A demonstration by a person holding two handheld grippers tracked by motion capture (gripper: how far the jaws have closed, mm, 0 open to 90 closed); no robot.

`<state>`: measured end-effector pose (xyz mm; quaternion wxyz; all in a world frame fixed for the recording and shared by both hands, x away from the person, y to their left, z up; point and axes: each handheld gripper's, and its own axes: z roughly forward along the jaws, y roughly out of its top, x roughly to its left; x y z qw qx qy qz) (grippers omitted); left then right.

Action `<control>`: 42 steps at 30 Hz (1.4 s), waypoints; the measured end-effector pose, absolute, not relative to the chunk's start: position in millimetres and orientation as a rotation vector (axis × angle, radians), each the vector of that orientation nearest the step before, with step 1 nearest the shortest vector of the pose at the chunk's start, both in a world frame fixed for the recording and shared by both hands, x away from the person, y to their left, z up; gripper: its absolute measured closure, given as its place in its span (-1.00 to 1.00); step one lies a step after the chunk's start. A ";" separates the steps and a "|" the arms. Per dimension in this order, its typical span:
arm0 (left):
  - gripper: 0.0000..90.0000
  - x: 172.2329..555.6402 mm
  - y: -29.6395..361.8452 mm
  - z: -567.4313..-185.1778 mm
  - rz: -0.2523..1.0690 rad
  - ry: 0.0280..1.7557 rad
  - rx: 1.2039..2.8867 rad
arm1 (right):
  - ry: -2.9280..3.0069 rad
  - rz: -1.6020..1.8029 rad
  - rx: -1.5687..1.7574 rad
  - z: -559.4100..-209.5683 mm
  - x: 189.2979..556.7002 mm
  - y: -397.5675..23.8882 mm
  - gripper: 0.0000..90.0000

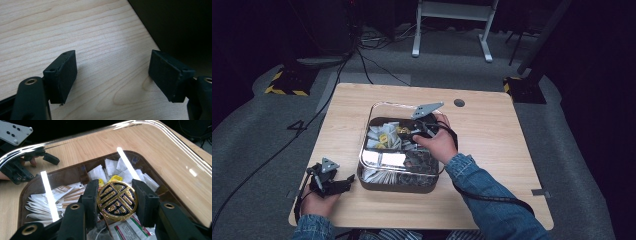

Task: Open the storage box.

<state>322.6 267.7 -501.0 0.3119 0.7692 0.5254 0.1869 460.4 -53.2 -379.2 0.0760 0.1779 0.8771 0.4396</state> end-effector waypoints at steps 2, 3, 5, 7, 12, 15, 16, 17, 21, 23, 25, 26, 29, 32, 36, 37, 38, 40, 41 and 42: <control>-0.47 322.7 267.9 -500.8 0.487 1.384 2.029 | 2.621 1.319 0.535 -375.8 460.5 -57.9 0.31; -0.47 322.7 267.9 -500.8 0.487 1.384 2.029 | 2.621 1.319 0.535 -375.8 460.5 -57.9 0.31; -0.47 322.9 268.2 -500.8 0.487 1.386 2.026 | 2.613 1.321 0.537 -372.3 460.9 -62.1 0.31; -0.47 323.4 268.6 -500.9 0.489 1.385 2.024 | 2.606 1.324 0.538 -368.7 461.4 -66.4 0.31; -0.46 325.8 268.6 -500.2 0.490 1.389 2.028 | 2.579 1.322 0.545 -358.0 463.6 -85.3 0.31; -0.46 327.2 267.7 -500.1 0.499 1.402 2.027 | 2.567 1.323 0.556 -354.5 464.2 -94.3 0.31; -0.45 329.1 268.1 -499.9 0.504 1.408 2.023 | 2.556 1.319 0.568 -350.8 465.2 -103.9 0.31; -0.45 329.1 268.1 -499.9 0.504 1.408 2.023 | 2.556 1.319 0.568 -350.8 465.2 -103.9 0.31; -0.45 331.3 268.2 -498.3 0.507 1.415 2.008 | 2.537 1.313 0.597 -343.3 467.4 -124.7 0.31; -0.45 331.5 267.1 -497.1 0.514 1.413 2.008 | 2.531 1.303 0.610 -340.7 468.4 -135.2 0.31; -0.46 331.7 265.6 -497.1 0.519 1.407 2.017 | 2.525 1.290 0.624 -338.6 469.5 -146.0 0.31; -0.45 331.9 265.1 -497.2 0.519 1.402 2.022 | 2.522 1.285 0.631 -337.6 470.3 -151.4 0.31; -0.46 332.3 264.4 -497.2 0.523 1.407 2.021 | 2.506 1.267 0.653 -335.1 473.6 -171.7 0.31; -0.46 332.5 264.9 -497.4 0.525 1.410 2.022 | 2.502 1.251 0.673 -334.7 475.8 -182.7 0.31; -0.45 332.2 265.1 -497.4 0.536 1.410 2.029 | 2.484 1.226 0.717 -335.0 480.4 -204.3 0.31; -0.45 332.2 265.1 -497.4 0.536 1.410 2.029 | 2.481 1.220 0.727 -335.5 481.5 -208.6 0.31; -0.45 332.3 264.9 -498.0 0.539 1.415 2.030 | 2.475 1.213 0.746 -336.2 482.4 -213.6 0.31; -0.45 332.3 265.0 -498.1 0.539 1.416 2.031 | 2.473 1.210 0.753 -336.8 483.4 -217.6 0.31; -0.45 332.2 264.9 -498.2 0.541 1.417 2.032 | 2.469 1.209 0.764 -337.6 484.4 -221.4 0.31; -0.45 332.0 264.7 -498.2 0.545 1.418 2.031 | 2.466 1.208 0.774 -338.4 485.4 -225.1 0.31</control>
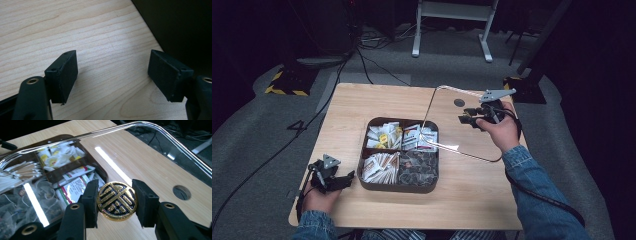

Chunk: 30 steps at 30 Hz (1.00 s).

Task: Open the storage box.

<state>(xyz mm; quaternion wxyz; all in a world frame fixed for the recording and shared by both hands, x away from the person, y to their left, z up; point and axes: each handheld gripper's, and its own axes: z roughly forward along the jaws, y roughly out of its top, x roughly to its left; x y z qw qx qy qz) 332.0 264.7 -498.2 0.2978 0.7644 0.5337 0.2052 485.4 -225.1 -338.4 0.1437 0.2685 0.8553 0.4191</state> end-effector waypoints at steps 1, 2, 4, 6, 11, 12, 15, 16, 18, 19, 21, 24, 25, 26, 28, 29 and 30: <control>-0.45 331.8 264.7 -498.1 0.547 1.417 2.035 | 2.458 1.202 0.796 -340.0 487.6 -232.5 0.31; -0.45 331.6 264.4 -498.2 0.544 1.417 2.034 | 2.454 1.200 0.804 -340.6 488.4 -235.0 0.31; -0.45 331.7 264.3 -498.5 0.547 1.418 2.038 | 2.445 1.192 0.824 -343.1 491.0 -242.6 0.31; -0.45 331.9 264.5 -498.8 0.548 1.416 2.040 | 2.438 1.180 0.840 -345.9 493.4 -248.8 0.31; -0.46 332.3 265.1 -500.0 0.554 1.422 2.035 | 2.436 1.160 0.852 -353.5 499.9 -261.4 0.31; -0.46 332.4 265.3 -500.1 0.554 1.421 2.034 | 2.430 1.148 0.856 -359.2 503.5 -267.2 0.31; -0.47 332.7 266.0 -500.6 0.554 1.419 2.029 | 2.428 1.121 0.864 -368.7 508.1 -274.9 0.31; -0.47 332.7 266.0 -500.6 0.554 1.419 2.029 | 2.428 1.117 0.868 -371.2 509.2 -276.8 0.31; -0.47 332.8 266.2 -501.0 0.551 1.422 2.023 | 2.427 1.109 0.880 -375.3 510.8 -280.0 0.31; -0.48 332.8 266.6 -501.4 0.543 1.424 2.018 | 2.426 1.108 0.904 -382.2 513.4 -285.2 0.31; -0.49 333.1 267.3 -501.9 0.538 1.426 2.013 | 2.430 1.109 0.928 -388.7 515.4 -289.3 0.31; -0.51 333.5 268.3 -502.5 0.536 1.426 2.007 | 2.442 1.105 0.957 -401.6 518.5 -295.3 0.31; -0.52 333.5 268.4 -502.8 0.539 1.425 2.005 | 2.444 1.102 0.962 -404.5 519.0 -296.4 0.31; -0.52 333.5 268.3 -502.9 0.538 1.425 2.004 | 2.445 1.101 0.970 -408.4 519.6 -297.6 0.31; -0.52 333.5 268.2 -503.2 0.540 1.425 2.000 | 2.445 1.098 0.977 -412.3 520.3 -298.7 0.31; -0.53 333.4 268.2 -503.2 0.539 1.426 2.000 | 2.446 1.096 0.985 -417.0 521.1 -300.0 0.31; -0.54 333.4 267.9 -503.9 0.545 1.426 1.993 | 2.446 1.098 0.993 -420.7 521.6 -300.8 0.31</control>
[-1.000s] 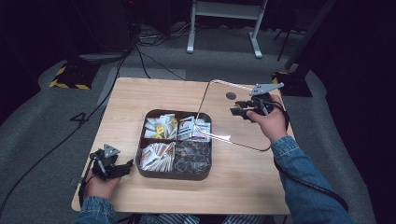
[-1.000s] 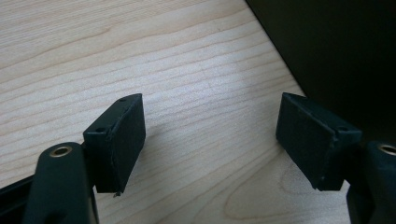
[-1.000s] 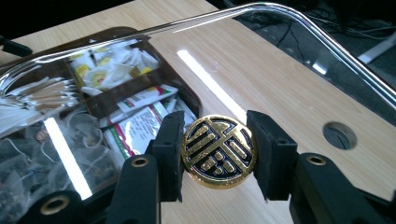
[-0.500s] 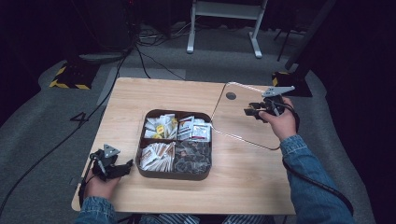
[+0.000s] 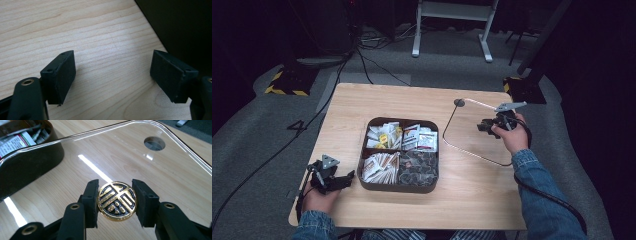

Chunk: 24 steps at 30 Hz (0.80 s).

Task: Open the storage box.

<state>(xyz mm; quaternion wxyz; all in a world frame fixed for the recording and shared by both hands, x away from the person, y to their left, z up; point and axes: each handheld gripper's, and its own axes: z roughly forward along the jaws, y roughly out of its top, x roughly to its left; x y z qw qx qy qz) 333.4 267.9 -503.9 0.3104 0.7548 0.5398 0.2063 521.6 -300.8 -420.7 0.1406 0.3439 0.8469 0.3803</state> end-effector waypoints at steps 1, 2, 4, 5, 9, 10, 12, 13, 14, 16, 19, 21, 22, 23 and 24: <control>-0.54 333.4 267.9 -504.1 0.546 1.425 1.992 | 2.447 1.100 0.998 -425.1 522.2 -302.0 0.31; -0.55 333.3 268.0 -504.6 0.549 1.424 1.988 | 2.449 1.098 0.997 -427.7 522.6 -302.7 0.31; -0.56 333.4 268.0 -504.8 0.549 1.423 1.987 | 2.452 1.102 1.004 -436.8 523.2 -305.2 0.31; -0.56 333.4 268.0 -504.8 0.549 1.423 1.987 | 2.452 1.102 1.004 -436.8 523.2 -305.2 0.31; -0.56 333.5 267.9 -504.8 0.548 1.425 1.986 | 2.449 1.112 1.032 -455.0 523.8 -309.6 0.31; -0.56 333.6 267.8 -504.9 0.549 1.424 1.986 | 2.452 1.108 1.032 -458.8 523.8 -310.2 0.31; -0.57 333.9 267.6 -504.9 0.547 1.424 1.986 | 2.459 1.099 1.037 -466.3 523.9 -310.5 0.31; -0.57 333.9 267.6 -504.9 0.547 1.424 1.986 | 2.463 1.098 1.041 -469.9 523.8 -310.5 0.31; -0.57 334.1 267.5 -504.9 0.546 1.423 1.987 | 2.468 1.091 1.041 -473.2 523.7 -310.6 0.31; -0.57 334.0 267.5 -505.0 0.544 1.423 1.986 | 2.475 1.083 1.046 -478.0 523.6 -310.5 0.31; -0.57 334.0 267.4 -505.0 0.545 1.423 1.986 | 2.469 1.088 1.047 -482.8 523.1 -310.3 0.31; -0.57 334.0 267.5 -505.0 0.546 1.423 1.987 | 2.467 1.092 1.050 -485.3 522.4 -309.9 0.31; -0.57 334.0 267.3 -505.0 0.546 1.424 1.987 | 2.470 1.092 1.045 -487.8 521.8 -309.9 0.31; -0.57 334.0 267.3 -505.0 0.546 1.424 1.987 | 2.471 1.088 1.046 -488.8 521.5 -310.0 0.31; -0.57 334.0 267.3 -505.0 0.546 1.424 1.987 | 2.471 1.088 1.046 -488.8 521.5 -310.0 0.31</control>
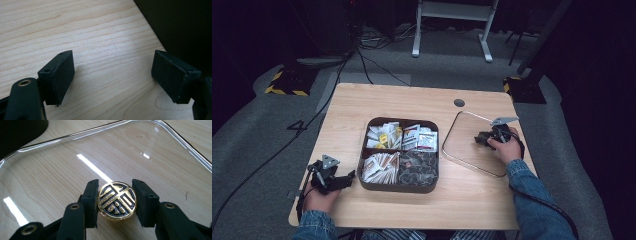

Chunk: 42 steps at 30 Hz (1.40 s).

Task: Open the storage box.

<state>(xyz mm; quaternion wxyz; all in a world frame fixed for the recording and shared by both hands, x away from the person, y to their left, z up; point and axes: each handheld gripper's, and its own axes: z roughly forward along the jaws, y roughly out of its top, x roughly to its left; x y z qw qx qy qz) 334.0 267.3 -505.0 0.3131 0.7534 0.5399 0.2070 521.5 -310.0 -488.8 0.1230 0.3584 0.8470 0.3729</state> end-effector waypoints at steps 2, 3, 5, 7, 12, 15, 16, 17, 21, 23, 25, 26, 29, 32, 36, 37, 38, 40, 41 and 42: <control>-0.57 333.8 267.1 -505.0 0.548 1.426 1.985 | 2.464 1.094 1.044 -490.3 521.4 -311.0 0.30; -0.57 333.8 267.1 -505.0 0.548 1.426 1.985 | 2.462 1.097 1.046 -490.4 521.4 -311.1 0.30; -0.57 333.8 267.0 -505.0 0.548 1.427 1.985 | 2.460 1.099 1.049 -490.6 521.3 -311.0 0.30; -0.57 333.8 267.0 -505.0 0.548 1.426 1.985 | 2.457 1.105 1.056 -490.6 521.1 -310.8 0.28; -0.57 333.7 266.8 -505.0 0.549 1.428 1.984 | 2.414 1.134 1.072 -486.5 520.0 -310.4 0.04; -0.57 333.8 266.7 -505.0 0.550 1.428 1.984 | 2.397 1.152 1.083 -485.0 519.0 -310.1 -0.04; -0.58 334.0 266.5 -505.0 0.549 1.431 1.983 | 2.382 1.163 1.090 -482.2 517.2 -310.2 -0.08; -0.58 334.0 266.5 -505.0 0.549 1.431 1.983 | 2.382 1.163 1.090 -482.2 517.2 -310.2 -0.08; -0.58 333.5 266.9 -505.1 0.550 1.427 1.985 | 2.353 1.191 1.086 -471.6 510.2 -310.4 -0.14; -0.58 333.4 267.1 -505.0 0.548 1.424 1.986 | 2.336 1.212 1.085 -465.3 505.6 -310.3 -0.16; -0.58 333.5 267.2 -505.1 0.545 1.423 1.987 | 2.318 1.241 1.090 -456.6 498.5 -309.5 -0.18; -0.58 333.3 267.1 -505.1 0.546 1.423 1.987 | 2.311 1.256 1.097 -452.8 495.2 -308.5 -0.18; -0.57 331.9 267.0 -504.9 0.547 1.423 1.991 | 2.304 1.278 1.091 -447.2 490.6 -306.6 -0.19; -0.58 330.5 266.4 -505.1 0.547 1.420 1.989 | 2.296 1.310 1.077 -439.7 484.8 -302.9 -0.19; -0.58 330.2 267.5 -505.0 0.541 1.413 1.994 | 2.311 1.338 1.062 -429.6 475.8 -295.7 -0.14; -0.58 330.2 267.5 -505.0 0.541 1.413 1.994 | 2.311 1.338 1.062 -429.6 475.8 -295.7 -0.14; -0.58 329.9 267.4 -505.1 0.538 1.413 1.993 | 2.317 1.351 1.048 -425.2 472.4 -291.7 -0.11; -0.58 329.8 267.5 -505.1 0.538 1.413 1.994 | 2.324 1.368 1.040 -421.3 469.7 -287.9 -0.08; -0.58 329.9 267.6 -505.1 0.541 1.412 1.994 | 2.327 1.378 1.029 -418.9 468.4 -284.9 -0.08; -0.58 329.9 267.6 -505.0 0.542 1.412 1.995 | 2.328 1.393 1.022 -416.8 467.1 -282.2 -0.09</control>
